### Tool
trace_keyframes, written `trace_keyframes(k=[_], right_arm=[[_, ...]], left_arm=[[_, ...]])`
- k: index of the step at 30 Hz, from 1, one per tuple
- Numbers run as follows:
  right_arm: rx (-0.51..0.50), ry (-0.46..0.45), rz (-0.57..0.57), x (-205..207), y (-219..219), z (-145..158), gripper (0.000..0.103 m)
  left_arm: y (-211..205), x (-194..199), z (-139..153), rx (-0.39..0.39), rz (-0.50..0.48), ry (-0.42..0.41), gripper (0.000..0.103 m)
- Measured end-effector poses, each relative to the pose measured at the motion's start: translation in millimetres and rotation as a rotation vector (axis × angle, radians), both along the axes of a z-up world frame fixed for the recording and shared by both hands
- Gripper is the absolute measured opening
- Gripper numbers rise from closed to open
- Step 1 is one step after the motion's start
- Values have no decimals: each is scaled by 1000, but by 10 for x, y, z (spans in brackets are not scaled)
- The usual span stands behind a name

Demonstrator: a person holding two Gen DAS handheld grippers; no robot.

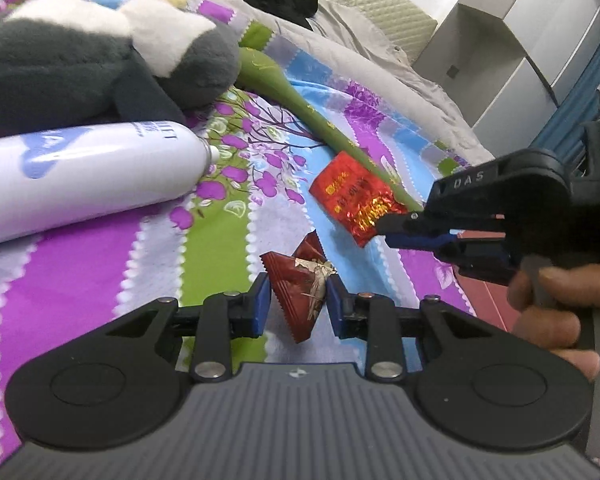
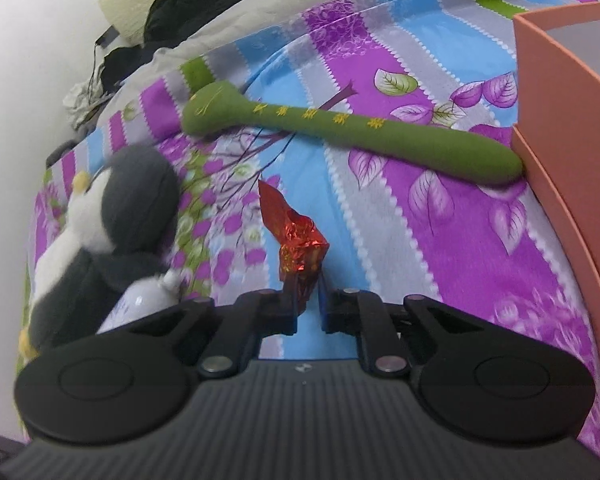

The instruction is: Organize soft objects

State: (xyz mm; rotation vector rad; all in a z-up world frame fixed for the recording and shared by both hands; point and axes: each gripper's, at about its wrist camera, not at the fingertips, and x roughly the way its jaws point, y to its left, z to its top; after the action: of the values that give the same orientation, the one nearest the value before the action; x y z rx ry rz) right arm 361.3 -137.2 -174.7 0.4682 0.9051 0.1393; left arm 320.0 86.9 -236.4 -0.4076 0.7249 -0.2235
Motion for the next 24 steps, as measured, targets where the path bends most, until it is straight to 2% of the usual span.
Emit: trace_keyframes(k=[12, 16, 20, 24], right_arm=[[-4, 16, 45, -887, -84, 120, 14], [-33, 5, 81, -1200, -92, 183, 13], [-71, 31, 132, -1509, -107, 145, 13], [-65, 65, 157, -1745, -144, 73, 13]], left_arm=[[10, -613, 255, 36, 50, 13, 35], [-29, -764, 319, 55, 66, 33, 34], [-50, -932, 382, 52, 75, 48, 34], [-31, -1084, 383, 47, 87, 73, 34]])
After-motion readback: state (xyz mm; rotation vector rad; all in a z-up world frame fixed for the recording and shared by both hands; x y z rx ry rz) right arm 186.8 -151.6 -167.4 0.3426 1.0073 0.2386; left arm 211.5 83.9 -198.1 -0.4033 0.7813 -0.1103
